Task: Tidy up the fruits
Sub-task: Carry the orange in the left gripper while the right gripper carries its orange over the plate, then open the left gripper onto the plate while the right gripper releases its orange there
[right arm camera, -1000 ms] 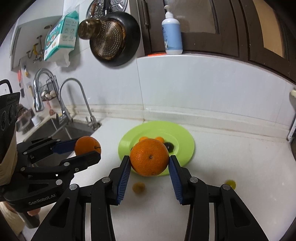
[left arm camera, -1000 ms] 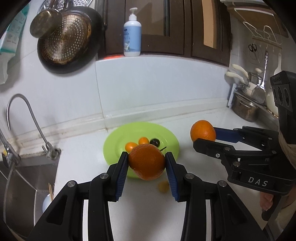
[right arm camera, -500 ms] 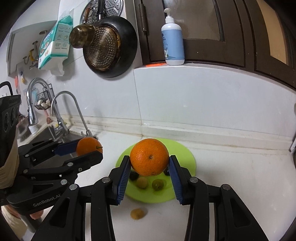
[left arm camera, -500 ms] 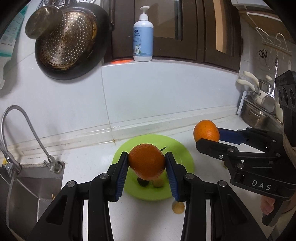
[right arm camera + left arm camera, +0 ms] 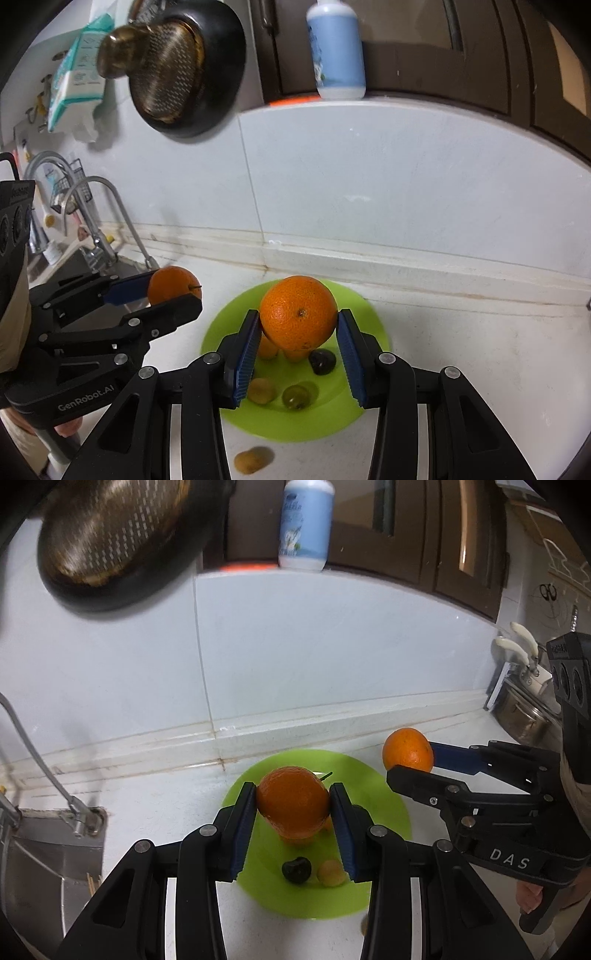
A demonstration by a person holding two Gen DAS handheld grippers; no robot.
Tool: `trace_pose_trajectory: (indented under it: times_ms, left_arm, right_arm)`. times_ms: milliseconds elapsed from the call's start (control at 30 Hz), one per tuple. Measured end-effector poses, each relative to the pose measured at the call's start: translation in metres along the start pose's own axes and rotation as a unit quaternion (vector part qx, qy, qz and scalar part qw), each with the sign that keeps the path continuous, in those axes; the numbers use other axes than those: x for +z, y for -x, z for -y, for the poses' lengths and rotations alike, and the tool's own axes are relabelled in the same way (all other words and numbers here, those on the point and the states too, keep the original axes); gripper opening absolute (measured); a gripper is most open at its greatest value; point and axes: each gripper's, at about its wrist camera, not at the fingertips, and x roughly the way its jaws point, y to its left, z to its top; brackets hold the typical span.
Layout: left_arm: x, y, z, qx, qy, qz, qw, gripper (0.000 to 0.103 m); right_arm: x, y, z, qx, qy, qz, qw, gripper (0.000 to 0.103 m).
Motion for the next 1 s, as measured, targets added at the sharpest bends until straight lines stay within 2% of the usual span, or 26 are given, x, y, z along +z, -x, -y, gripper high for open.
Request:
trace_pose_trajectory:
  times_ms: [533, 1000]
  left_arm:
    - [0.004, -0.081, -0.021, 0.0, 0.016, -0.068, 0.9976, 0.04]
    - [0.0, -0.121, -0.021, -0.002, 0.024, -0.129, 0.9913, 0.04]
  right_arm:
    - [-0.001, -0.08, 0.024, -0.011, -0.006, -0.077, 0.997, 0.043]
    - [-0.011, -0.109, 0.034, -0.012, -0.023, -0.113, 0.993, 0.043]
